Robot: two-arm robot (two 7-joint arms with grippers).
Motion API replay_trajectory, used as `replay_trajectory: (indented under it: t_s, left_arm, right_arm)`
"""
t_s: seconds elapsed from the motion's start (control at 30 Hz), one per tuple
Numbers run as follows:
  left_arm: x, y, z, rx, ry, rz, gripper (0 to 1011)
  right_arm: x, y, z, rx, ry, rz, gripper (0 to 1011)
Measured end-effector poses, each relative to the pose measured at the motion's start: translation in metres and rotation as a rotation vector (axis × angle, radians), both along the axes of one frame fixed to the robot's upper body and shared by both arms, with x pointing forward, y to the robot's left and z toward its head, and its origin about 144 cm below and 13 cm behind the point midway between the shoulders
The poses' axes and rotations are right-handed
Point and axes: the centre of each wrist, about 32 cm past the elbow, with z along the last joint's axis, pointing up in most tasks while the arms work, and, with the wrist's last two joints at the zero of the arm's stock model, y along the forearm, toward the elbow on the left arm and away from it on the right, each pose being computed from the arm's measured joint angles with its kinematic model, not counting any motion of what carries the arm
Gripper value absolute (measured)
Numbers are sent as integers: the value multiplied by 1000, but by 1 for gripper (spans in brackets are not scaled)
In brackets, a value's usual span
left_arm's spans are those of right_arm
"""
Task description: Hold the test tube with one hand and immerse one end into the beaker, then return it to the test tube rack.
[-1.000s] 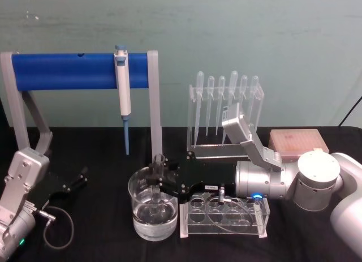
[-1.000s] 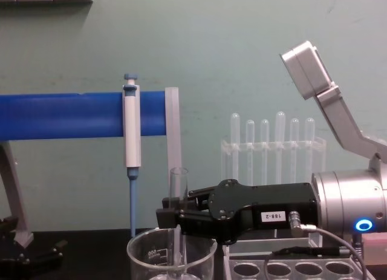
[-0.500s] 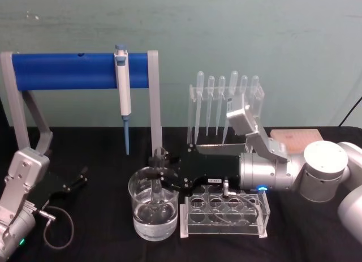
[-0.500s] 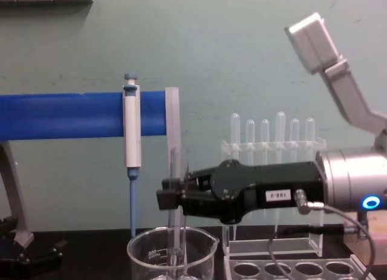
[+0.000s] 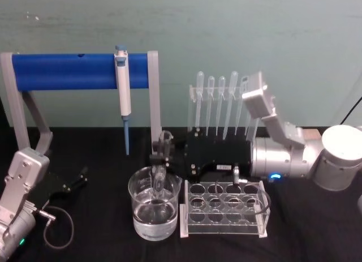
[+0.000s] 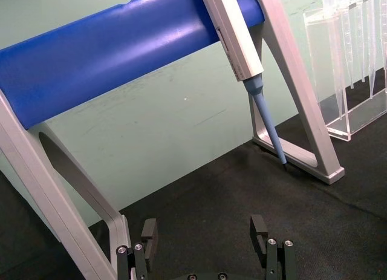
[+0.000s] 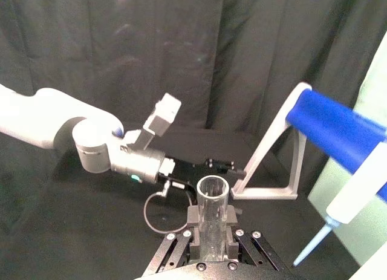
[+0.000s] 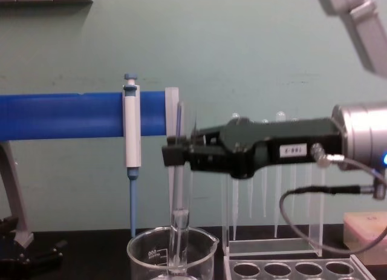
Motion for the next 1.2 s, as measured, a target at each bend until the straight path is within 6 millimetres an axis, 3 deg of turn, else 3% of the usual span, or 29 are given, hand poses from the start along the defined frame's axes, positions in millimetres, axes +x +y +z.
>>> replay_trajectory:
  t_s: [0.4, 0.7, 0.8, 0.83, 0.87, 1.2]
  left_arm:
    - [0, 0, 0, 0, 0, 0, 1000]
    - [0, 0, 0, 0, 0, 0, 1000]
    - [0, 0, 0, 0, 0, 0, 1000]
    - [0, 0, 0, 0, 0, 0, 1000]
    - [0, 0, 0, 0, 0, 0, 1000]
    - [0, 0, 0, 0, 0, 0, 1000]
  right_arm:
    - [-19, -18, 38, 3, -49, -18, 224]
    - [-42, -39, 51, 1, -66, -63, 224]
    - [-49, -45, 51, -1, -64, -75, 225]
    - [-70, -66, 40, -13, -43, -116, 224]
    - [-73, -70, 36, -11, -39, -127, 224]
    - [-77, -88, 13, -11, -12, -185, 224]
